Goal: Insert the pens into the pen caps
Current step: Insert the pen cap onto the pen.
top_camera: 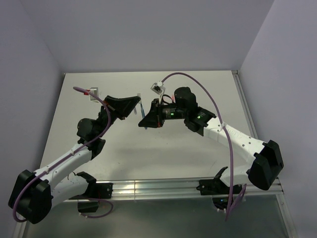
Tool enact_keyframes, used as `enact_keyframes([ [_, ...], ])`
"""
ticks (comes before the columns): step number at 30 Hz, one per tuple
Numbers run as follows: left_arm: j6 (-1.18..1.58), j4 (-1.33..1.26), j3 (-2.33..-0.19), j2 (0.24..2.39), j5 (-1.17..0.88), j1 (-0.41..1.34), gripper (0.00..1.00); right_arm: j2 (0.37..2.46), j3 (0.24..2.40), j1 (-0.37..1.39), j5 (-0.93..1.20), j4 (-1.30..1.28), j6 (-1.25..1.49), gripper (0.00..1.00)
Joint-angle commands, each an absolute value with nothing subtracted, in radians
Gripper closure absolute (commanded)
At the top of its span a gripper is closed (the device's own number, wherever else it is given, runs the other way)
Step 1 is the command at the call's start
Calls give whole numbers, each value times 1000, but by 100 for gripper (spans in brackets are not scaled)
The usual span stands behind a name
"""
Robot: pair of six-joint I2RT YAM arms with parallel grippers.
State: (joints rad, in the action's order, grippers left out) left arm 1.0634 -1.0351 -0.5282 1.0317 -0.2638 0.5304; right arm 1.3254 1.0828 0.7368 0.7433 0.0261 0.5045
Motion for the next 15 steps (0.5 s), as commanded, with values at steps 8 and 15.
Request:
enact_keyframes([
  [8,1049,-1080,-575,1045,-258,520,100,1316,1131,741,759,49,497,100],
  [15,1061,-1100,-569,1063,-276,520,100,1316,1131,741,750,49,495,100],
])
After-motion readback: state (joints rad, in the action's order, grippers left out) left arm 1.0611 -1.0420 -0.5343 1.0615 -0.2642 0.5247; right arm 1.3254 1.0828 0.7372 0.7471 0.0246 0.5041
